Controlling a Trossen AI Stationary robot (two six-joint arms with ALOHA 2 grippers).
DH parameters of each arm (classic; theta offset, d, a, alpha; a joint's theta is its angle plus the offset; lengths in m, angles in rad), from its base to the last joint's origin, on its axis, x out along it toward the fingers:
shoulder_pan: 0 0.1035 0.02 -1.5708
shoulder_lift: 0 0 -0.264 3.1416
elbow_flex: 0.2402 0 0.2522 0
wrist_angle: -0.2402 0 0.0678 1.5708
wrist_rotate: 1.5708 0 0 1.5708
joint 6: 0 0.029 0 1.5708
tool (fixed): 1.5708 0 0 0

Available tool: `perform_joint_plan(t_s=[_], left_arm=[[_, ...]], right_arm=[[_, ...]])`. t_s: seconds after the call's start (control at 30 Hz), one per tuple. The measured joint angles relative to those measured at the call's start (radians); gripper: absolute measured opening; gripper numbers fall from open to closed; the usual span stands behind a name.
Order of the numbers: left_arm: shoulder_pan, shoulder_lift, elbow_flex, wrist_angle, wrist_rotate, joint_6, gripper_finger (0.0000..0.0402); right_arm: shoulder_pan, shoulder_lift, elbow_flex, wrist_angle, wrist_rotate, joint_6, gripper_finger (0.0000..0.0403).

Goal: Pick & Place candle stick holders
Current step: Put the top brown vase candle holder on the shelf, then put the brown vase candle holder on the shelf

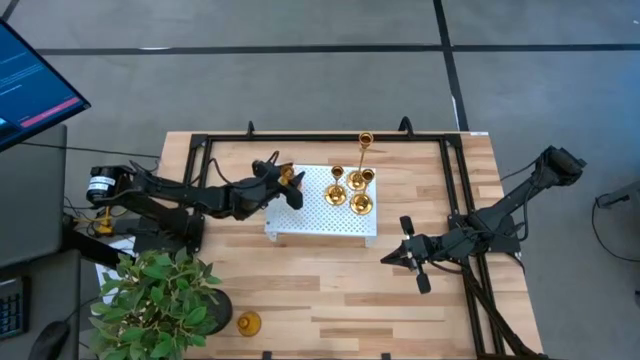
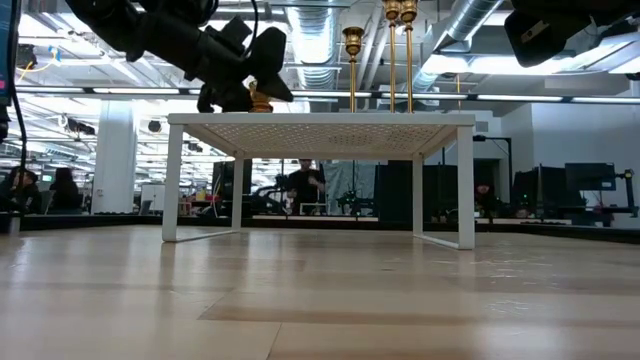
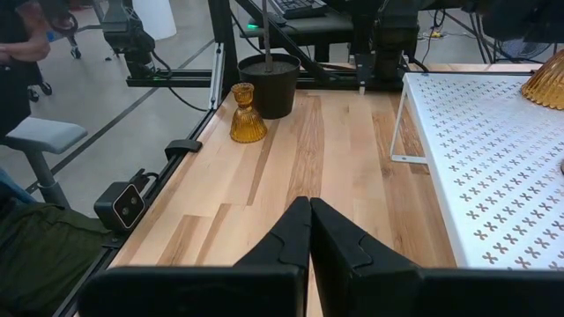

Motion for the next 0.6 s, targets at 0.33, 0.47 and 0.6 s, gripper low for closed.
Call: perform_joint_plan(t_s=[0.33,0.47,0.6], left_arm=[[-0.042,-0.006,0.0,0.11,-0.001,0.16,0.0255],[-0.055,-0.031,0.002,0.124,-0.003,0.206,0.0254],[-0.067,-0.074,0.002,0.13,-0.003,0.229,0.0255]], right_arm=[[0.0,0.0,0.0,0.0,0.0,0.0,0.0],[0.0,0.0,0.0,0.0,0.0,0.0,0.0],[0.0,0.0,0.0,-0.001,0.0,0.0,0.0]])
